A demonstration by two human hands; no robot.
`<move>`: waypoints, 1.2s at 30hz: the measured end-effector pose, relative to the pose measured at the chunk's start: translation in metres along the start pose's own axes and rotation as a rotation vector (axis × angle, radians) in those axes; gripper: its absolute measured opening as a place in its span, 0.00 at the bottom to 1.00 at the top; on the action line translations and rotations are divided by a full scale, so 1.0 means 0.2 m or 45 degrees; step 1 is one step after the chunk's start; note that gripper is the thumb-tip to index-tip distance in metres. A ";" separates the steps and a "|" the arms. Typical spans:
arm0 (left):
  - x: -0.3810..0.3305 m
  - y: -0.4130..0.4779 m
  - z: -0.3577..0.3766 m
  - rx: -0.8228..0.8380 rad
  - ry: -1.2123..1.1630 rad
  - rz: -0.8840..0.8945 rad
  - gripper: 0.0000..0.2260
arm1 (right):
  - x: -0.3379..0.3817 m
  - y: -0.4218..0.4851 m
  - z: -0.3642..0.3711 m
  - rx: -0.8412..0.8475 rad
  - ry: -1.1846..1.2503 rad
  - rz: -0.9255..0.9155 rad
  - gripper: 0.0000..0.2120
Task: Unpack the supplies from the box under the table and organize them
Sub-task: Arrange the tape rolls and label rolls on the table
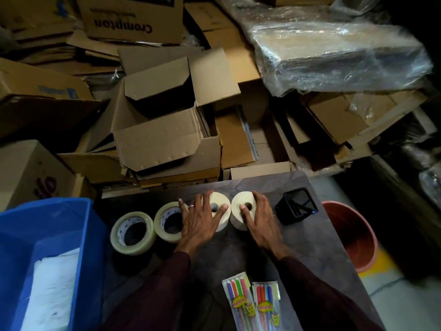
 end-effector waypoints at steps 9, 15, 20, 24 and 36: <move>-0.03 -0.04 0.06 -0.118 0.299 0.324 0.28 | 0.12 0.02 0.00 -0.061 -0.497 -0.174 0.29; -0.02 -0.05 0.09 -0.096 0.271 0.337 0.27 | 0.10 0.02 0.04 -0.047 -0.584 -0.155 0.28; -0.02 -0.05 0.08 -0.091 0.259 0.315 0.27 | 0.12 0.01 0.04 -0.042 -0.574 -0.157 0.28; -0.03 -0.05 0.08 -0.033 0.269 0.284 0.27 | 0.12 0.02 0.02 0.044 -0.593 -0.155 0.29; -0.26 -0.51 -0.04 -0.394 -0.128 0.320 0.14 | -0.08 -0.46 -0.08 -0.358 -0.175 0.076 0.09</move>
Point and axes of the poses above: each hand's wrist, its own y-axis towards the middle knuckle, its own z-axis out of the palm, x = y × z, the point moved 5 cm from there along y, towards the middle knuckle, and after that the axes turned 14 degrees about -y, right-handed, at the moved point
